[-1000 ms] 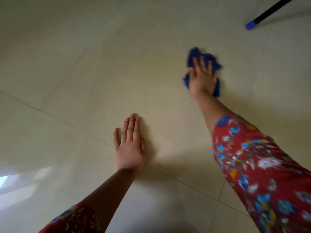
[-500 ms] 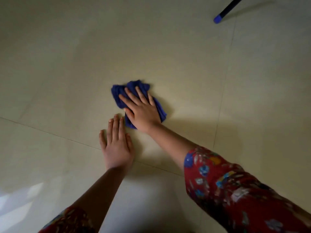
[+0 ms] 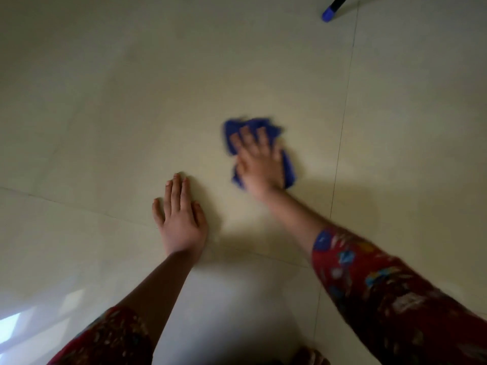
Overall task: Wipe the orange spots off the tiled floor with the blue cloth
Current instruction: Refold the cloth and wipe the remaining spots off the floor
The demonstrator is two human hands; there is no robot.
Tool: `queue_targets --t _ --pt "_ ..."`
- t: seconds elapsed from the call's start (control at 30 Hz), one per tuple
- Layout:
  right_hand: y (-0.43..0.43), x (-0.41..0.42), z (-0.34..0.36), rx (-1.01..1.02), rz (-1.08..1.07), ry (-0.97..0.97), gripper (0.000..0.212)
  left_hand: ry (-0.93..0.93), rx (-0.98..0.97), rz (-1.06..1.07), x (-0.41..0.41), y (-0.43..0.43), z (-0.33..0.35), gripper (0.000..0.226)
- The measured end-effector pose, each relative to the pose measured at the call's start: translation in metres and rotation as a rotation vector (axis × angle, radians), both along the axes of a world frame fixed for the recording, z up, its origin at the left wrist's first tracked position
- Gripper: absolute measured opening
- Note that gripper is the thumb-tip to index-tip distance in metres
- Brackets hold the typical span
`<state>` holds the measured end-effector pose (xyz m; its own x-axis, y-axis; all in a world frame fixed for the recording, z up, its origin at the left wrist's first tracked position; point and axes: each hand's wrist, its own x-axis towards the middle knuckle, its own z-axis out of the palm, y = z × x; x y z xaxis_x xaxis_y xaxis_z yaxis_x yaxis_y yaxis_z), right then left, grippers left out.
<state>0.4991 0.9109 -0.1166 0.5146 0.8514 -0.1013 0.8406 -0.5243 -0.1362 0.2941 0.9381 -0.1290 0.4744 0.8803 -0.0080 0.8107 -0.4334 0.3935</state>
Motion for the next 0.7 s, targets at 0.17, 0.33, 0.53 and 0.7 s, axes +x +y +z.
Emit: queue_targets --t 0.17,0.33,0.53,0.7 --pt "-0.114 -0.077 -0.008 0.075 0.344 0.042 0.052 -0.261 0.038 0.143 -0.032 -0.004 0.013 0.054" --pt "-0.133 0.002 -0.010 0.001 -0.238 -0.035 0.054 -0.095 0.023 0.196 -0.098 -0.023 0.012 0.057" --pt "0.011 -0.047 -0.009 0.048 -0.028 0.013 0.055 0.013 0.031 0.192 -0.110 -0.037 0.007 0.056" --pt "0.003 -0.157 -0.011 0.087 0.544 0.068 0.054 0.023 0.060 0.195 -0.110 -0.036 0.003 0.050"
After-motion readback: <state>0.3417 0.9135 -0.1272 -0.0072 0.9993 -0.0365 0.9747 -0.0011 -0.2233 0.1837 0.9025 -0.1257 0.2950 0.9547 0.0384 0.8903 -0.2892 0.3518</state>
